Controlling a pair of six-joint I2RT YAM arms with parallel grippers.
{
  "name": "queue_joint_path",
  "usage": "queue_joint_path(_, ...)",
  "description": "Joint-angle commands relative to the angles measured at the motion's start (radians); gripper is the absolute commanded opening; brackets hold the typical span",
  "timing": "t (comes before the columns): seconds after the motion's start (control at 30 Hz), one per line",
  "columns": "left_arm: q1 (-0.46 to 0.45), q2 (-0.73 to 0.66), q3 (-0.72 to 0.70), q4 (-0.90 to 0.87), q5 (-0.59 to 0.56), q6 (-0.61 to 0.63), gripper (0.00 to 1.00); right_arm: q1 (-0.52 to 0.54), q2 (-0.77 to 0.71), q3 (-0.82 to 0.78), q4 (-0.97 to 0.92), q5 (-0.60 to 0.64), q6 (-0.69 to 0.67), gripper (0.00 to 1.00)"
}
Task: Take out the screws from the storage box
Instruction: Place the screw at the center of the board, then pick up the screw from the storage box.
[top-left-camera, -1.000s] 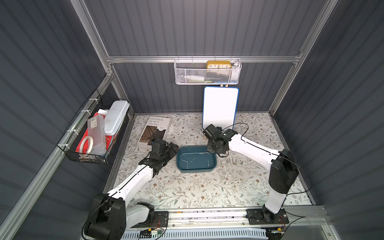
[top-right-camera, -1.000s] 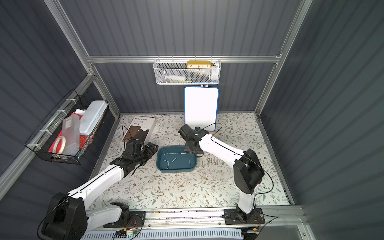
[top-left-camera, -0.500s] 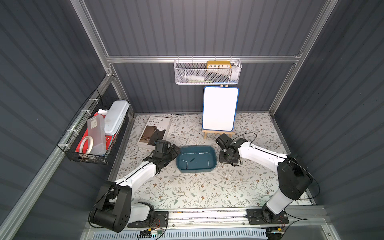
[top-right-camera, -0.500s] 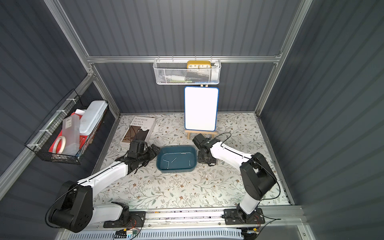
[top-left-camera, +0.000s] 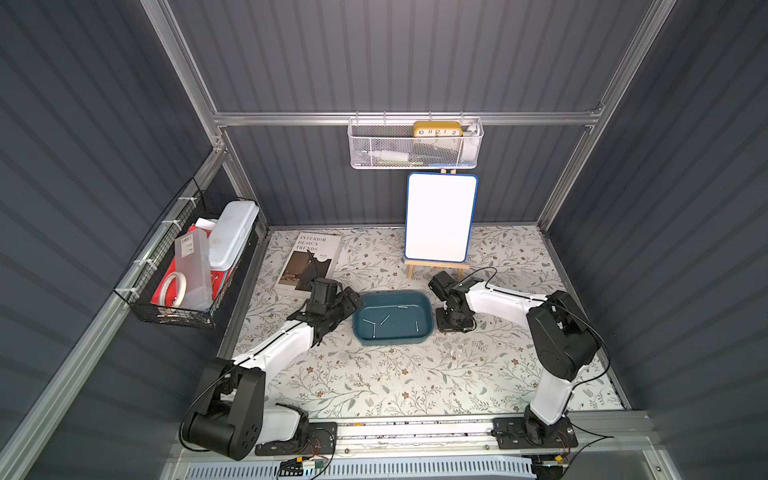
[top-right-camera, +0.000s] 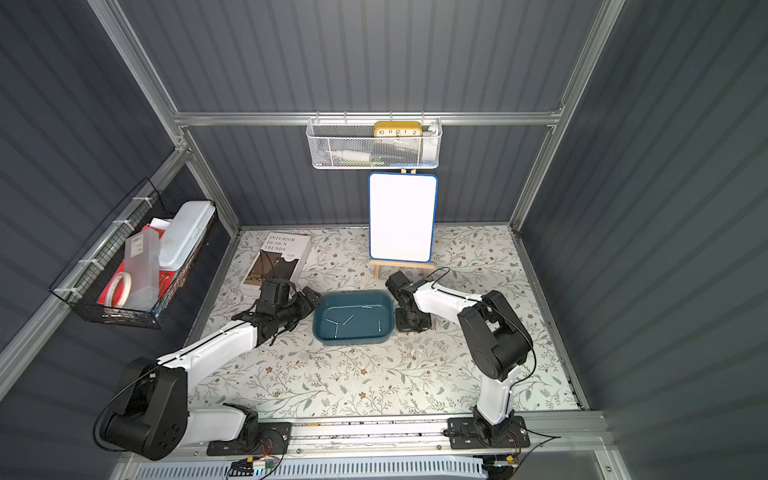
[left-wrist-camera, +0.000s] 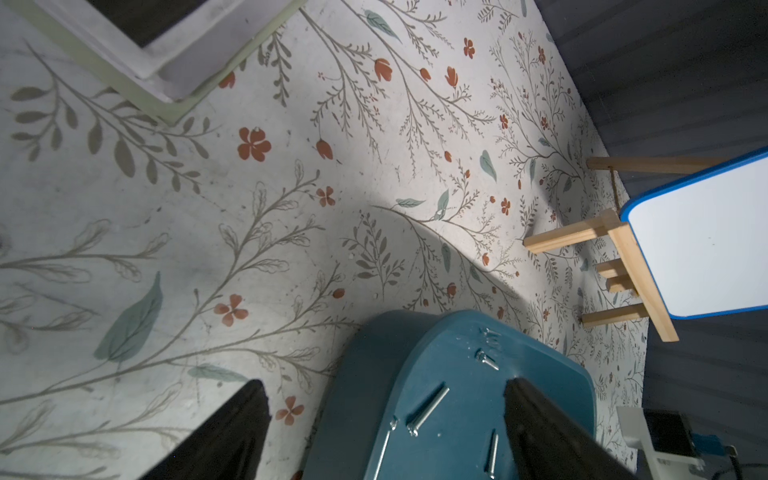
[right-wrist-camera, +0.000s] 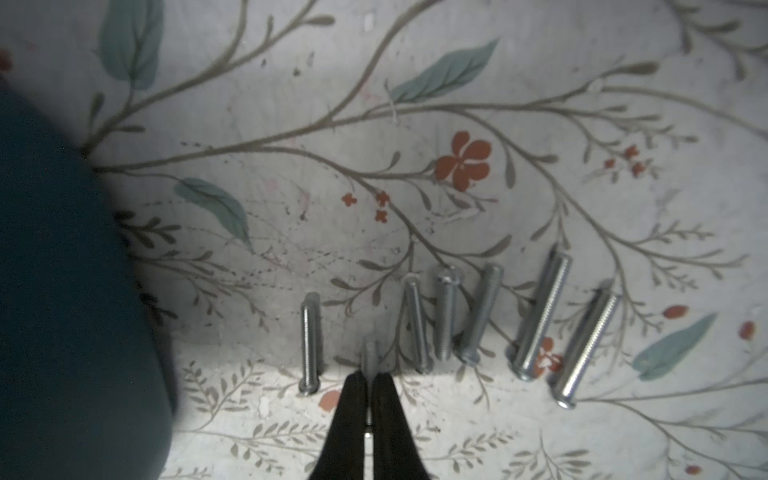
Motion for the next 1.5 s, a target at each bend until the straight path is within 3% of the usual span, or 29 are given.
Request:
queue_joint_path(0.0, 0.004, 0.012, 0.024, -0.002, 0.002, 0.026, 0.92, -0.002, 0.004, 0.009, -0.004, 0.001, -0.026, 0.11)
queue_joint_path(0.23, 0.004, -0.017, 0.028, -0.002, -0.005, 0.025, 0.92, -0.003, -0.048, 0.051, -0.054, -0.017, -0.040, 0.26)
queue_joint_path(0.47, 0.004, -0.113, -0.002, 0.008, 0.009, -0.007, 0.92, 0.022, -0.249, 0.058, -0.014, -0.057, -0.107, 0.23)
queue_joint_path(0.63, 0.004, -0.179, -0.045, 0.042, 0.034, -0.044, 0.92, 0.093, -0.309, 0.091, 0.050, -0.089, -0.218, 0.29)
queue_joint_path(0.73, 0.004, -0.192, -0.057, 0.044, 0.038, -0.049, 0.92, 0.129, -0.246, 0.143, 0.051, -0.071, -0.273, 0.35)
queue_joint_path(1.07, 0.004, -0.226, -0.062, 0.020, 0.030, -0.052, 0.93, 0.195, 0.127, 0.405, -0.055, -0.038, -0.367, 0.40)
queue_joint_path(1.23, 0.004, -0.204, -0.065, 0.011, 0.022, -0.052, 0.93, 0.195, 0.196, 0.444, -0.018, -0.001, -0.344, 0.46)
queue_joint_path(1.47, 0.004, -0.200, -0.067, 0.013, 0.022, -0.053, 0.93, 0.195, 0.243, 0.448, 0.024, 0.065, -0.336, 0.47)
